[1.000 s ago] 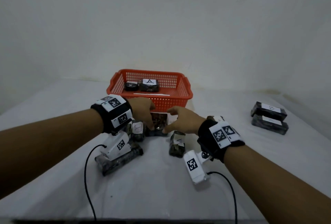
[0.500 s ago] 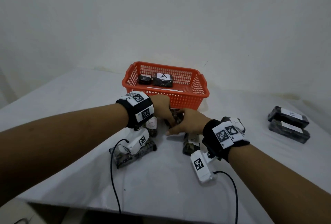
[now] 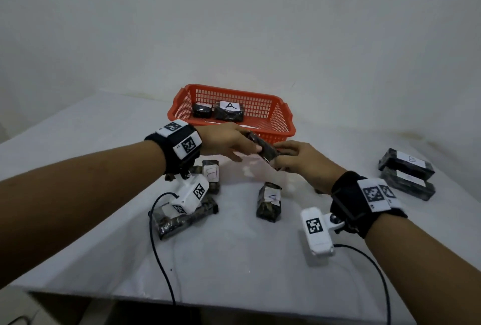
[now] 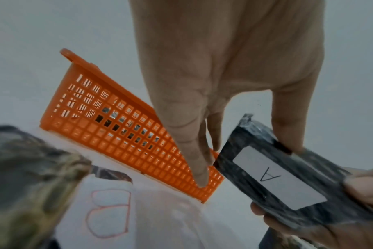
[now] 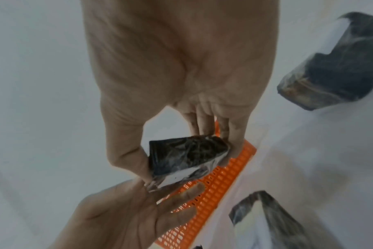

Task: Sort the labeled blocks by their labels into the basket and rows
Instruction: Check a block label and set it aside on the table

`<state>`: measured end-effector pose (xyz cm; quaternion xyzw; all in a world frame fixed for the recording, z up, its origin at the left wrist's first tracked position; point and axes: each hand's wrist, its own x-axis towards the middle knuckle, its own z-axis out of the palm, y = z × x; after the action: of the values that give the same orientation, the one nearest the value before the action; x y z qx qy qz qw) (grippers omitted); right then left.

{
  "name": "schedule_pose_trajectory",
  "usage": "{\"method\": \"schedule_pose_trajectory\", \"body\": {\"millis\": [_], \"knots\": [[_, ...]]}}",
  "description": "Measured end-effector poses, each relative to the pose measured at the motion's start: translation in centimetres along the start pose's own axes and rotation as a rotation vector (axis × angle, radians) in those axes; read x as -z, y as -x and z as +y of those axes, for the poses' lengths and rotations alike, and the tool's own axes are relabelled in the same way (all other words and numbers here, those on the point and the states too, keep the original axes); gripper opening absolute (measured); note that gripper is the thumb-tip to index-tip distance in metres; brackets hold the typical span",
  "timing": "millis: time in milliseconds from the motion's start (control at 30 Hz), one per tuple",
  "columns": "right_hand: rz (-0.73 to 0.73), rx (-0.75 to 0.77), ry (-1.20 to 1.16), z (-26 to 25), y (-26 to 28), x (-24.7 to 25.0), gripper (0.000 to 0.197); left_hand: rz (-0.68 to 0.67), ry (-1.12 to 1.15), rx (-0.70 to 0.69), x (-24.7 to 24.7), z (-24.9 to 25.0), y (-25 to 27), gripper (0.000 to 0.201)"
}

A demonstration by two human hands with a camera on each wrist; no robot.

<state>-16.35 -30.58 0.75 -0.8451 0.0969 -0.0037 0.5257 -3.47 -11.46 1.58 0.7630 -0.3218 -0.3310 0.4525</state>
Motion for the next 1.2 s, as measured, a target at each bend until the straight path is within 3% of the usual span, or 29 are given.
{"method": "schedule_pose_trajectory", "body": {"millis": [133,300,500,733,933,1033,1200], "knots": [[-0.034,0.033,-0.023,-0.5,1.0,1.5,0.039,0.029,0.168,-0.103,-0.6,0.4,-0.1,0.033],[0.063,0.031,-0.189,-0.1,1.9,2.1,0.021,0.076,0.315,-0.153,-1.5,0.8,0.3,0.032],[0.135,0.061,-0.329,1.0,2.2,1.5,0.028,0.060,0.321,-0.165,-2.3,0.8,1.2,0.030],[0.081,0.079,-0.423,1.0,2.7,1.3,0.035,0.191,0.339,-0.216,-3.1,0.3,1.3,0.032],[0.189,0.127,-0.457,1.5,2.7,0.7,0.029,0.139,0.376,-0.224,-4.1,0.5,1.5,0.037],[0.160,0.126,-0.464,1.4,3.0,0.8,0.025,0.122,0.327,-0.207,-4.0,0.4,1.6,0.034],[0.101,0.142,-0.556,1.1,3.4,0.4,0.026,0.212,0.315,-0.230,-4.1,0.5,1.5,0.031]]}}
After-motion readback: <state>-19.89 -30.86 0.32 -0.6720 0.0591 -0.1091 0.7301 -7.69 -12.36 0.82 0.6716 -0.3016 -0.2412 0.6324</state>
